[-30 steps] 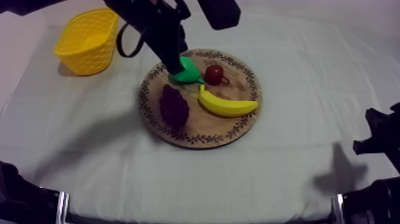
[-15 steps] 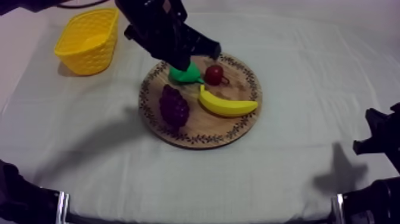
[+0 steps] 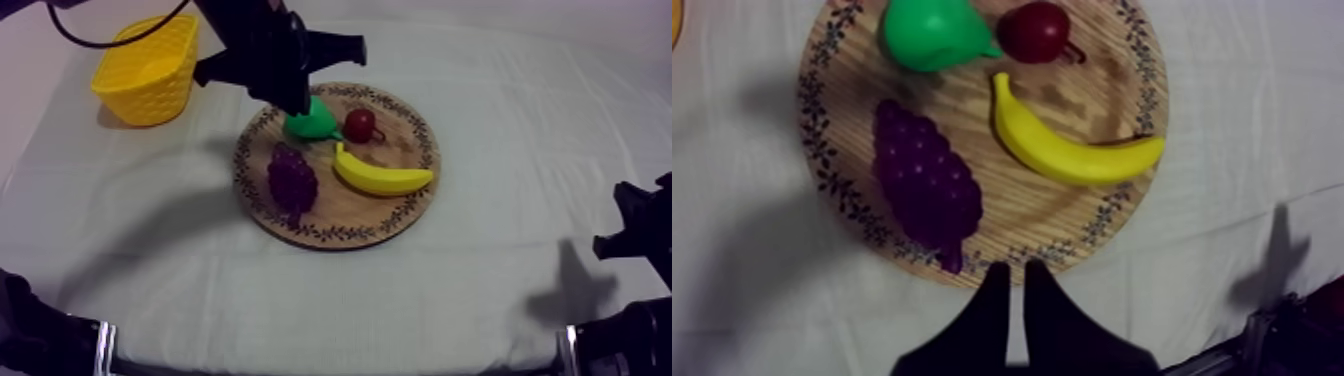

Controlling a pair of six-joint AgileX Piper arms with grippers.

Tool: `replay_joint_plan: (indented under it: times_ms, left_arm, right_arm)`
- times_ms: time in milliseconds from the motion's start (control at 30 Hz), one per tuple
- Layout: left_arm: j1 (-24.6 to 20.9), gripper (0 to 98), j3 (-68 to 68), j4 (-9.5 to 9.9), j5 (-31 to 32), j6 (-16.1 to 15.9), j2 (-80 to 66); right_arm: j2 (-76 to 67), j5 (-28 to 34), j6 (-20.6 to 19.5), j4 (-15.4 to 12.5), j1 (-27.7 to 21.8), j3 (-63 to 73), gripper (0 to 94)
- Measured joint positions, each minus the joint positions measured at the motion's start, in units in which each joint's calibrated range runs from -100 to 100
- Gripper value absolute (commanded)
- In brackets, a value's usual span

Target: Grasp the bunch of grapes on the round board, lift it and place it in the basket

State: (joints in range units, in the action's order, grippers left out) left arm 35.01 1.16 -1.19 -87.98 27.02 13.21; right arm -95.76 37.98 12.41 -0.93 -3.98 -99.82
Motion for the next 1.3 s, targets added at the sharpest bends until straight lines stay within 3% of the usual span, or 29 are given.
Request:
replay_joint_plan:
  times_ms: [133,433,533,733,1300]
  left_arm:
    - [-0.6,28.4,-2.9,-0.83,2.0,-0.2,-0.5]
    - [-2.6,80.5,-9.2,-2.04,3.6,1.2,-2.1]
    - [-2.8,90.9,-10.1,-2.27,3.7,1.4,-2.3]
    - [-2.9,95.8,-11.1,-2.59,4.5,1.5,-2.5]
    - [-2.9,95.3,-13.2,-4.74,13.0,0.1,5.6]
  right_arm:
    - [0.0,0.0,0.0,0.0,0.0,0.0,0.3]
    - [0.0,0.0,0.0,0.0,0.0,0.0,0.3]
    - [0.0,0.0,0.0,0.0,0.0,0.0,0.3]
    - [0.0,0.0,0.0,0.0,0.0,0.0,0.3]
    - [0.0,0.0,0.0,0.0,0.0,0.0,0.3]
